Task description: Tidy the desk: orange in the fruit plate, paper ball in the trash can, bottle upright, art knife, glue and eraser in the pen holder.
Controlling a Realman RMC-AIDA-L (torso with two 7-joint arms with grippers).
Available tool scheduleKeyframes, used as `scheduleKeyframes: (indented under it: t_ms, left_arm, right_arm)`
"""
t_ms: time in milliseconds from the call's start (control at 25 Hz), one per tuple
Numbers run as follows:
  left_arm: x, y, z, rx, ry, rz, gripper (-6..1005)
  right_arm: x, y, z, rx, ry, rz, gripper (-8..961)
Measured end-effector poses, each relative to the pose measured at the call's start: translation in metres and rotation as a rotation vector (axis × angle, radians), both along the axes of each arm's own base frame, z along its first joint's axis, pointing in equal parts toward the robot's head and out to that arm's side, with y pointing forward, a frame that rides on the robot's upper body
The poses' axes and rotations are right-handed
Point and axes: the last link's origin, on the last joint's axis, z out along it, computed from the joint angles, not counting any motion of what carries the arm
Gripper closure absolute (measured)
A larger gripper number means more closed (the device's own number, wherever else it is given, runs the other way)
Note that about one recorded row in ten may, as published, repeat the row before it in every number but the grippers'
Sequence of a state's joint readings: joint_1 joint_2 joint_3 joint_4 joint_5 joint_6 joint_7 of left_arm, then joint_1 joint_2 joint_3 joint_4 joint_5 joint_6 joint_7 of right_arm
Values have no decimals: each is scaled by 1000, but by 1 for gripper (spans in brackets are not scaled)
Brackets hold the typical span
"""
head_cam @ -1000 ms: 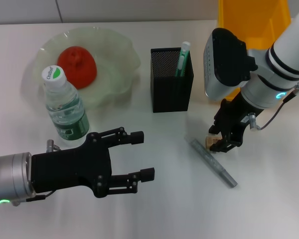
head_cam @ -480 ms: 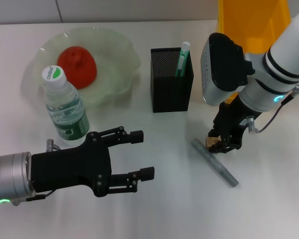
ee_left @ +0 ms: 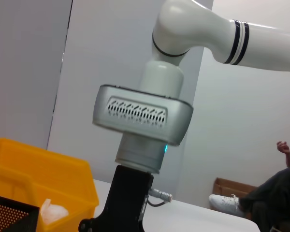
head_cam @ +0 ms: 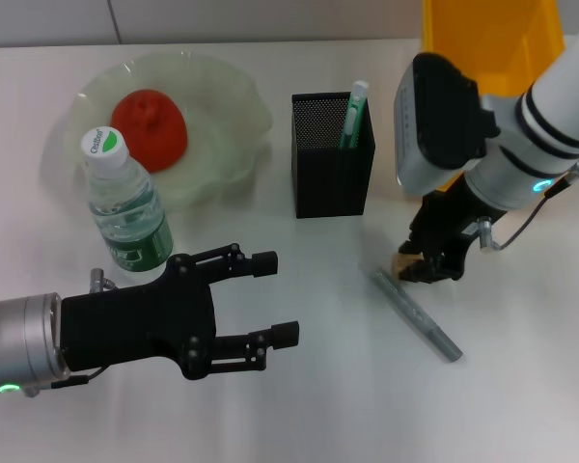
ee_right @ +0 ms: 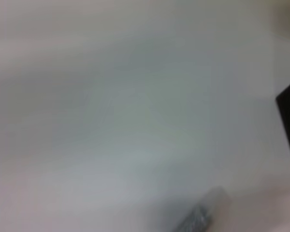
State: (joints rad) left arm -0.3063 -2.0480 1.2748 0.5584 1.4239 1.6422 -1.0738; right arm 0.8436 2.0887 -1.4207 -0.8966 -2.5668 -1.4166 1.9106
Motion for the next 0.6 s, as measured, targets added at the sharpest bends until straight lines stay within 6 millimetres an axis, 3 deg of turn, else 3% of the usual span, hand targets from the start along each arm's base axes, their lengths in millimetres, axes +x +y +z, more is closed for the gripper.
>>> scheduleKeyframes:
  t_ms: [200,320,600]
  left_arm:
    - [1,1,0,3,-1,0,199]
    - [3,3,-1,3,-1,-5,199]
    - [4,4,-3,4,1,-5,199]
  right_arm:
    - [-14,-7,18,60,157,-18,708]
    - [-19,-9,44,179,326,-13,708]
    - [-13,-16,75,358,616,33,709]
